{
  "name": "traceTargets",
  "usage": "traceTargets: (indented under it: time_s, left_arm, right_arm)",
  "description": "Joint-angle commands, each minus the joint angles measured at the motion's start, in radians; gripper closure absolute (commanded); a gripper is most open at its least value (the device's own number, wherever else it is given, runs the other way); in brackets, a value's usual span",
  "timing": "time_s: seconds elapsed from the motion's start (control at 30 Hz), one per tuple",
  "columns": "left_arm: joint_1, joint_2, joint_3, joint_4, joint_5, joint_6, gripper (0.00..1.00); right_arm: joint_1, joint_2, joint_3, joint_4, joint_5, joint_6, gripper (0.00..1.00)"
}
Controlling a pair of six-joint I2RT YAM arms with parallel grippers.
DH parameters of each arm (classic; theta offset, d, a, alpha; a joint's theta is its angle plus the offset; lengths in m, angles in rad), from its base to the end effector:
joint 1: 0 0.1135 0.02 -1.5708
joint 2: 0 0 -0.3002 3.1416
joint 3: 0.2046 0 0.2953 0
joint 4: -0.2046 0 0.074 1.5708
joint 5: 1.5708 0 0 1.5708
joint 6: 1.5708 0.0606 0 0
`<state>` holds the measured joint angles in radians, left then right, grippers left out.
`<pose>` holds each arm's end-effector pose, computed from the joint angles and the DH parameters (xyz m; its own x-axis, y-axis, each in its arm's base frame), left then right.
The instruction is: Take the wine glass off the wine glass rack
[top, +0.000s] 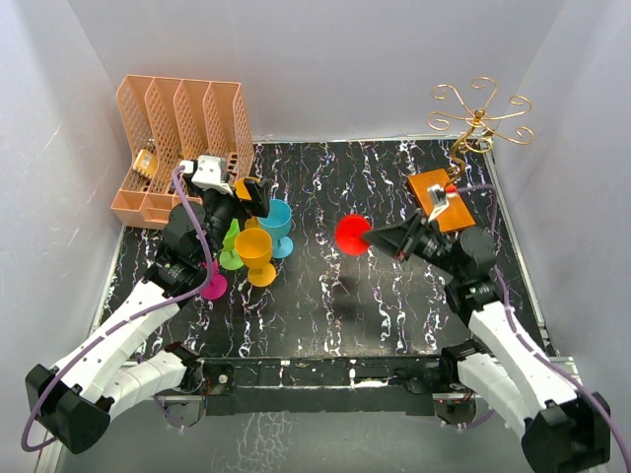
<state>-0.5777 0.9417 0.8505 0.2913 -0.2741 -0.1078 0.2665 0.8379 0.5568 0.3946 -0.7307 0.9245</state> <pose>0.2322 -0.1318 0.4159 0.1329 -0.2103 -0.9686 0.3196 0.9341 -0.1589 0.2131 0.1001 0.3275 -0.6014 0.4521 -0.6587 -0.5906 0.3037 0.7477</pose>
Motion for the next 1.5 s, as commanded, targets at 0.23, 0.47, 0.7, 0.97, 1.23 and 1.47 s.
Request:
traceTargets:
  time_s: [0.23,0.47,0.7,0.97,1.23,1.47]
  left_arm:
    - [0.005,0.042,0.08,-0.143,-0.093,-0.083,0.03]
    - [0.004,-0.06,0.126,-0.379,0.148,-0.426,0.03]
    - [0.005,-0.088,0.149,-0.324,0.483,-0.634,0.03]
    - [0.004,-0.006,-0.019,0.305,0.912,-0.989,0.03]
    - [0.004,0.07,-0.115,0.775,1.003,-1.26,0.03]
    - [0.004,0.097,-0.154,0.905,0.988,-1.343,0.14]
  right_arm:
    - [-0.004,-0.265,-0.048,-0.009,0.085,0.148,0.92]
    - [-0.003,-0.267,0.072,-0.035,0.067,0.272,0.92]
    - [-0.003,-0.245,0.076,0.267,0.078,0.626,0.92]
    - [-0.003,-0.117,0.099,0.676,0.125,0.942,0.92]
    - [-0.003,-0.037,0.031,0.893,0.166,1.089,0.92]
    - [-0.003,-0.013,-0.03,0.952,0.184,1.143,0.92]
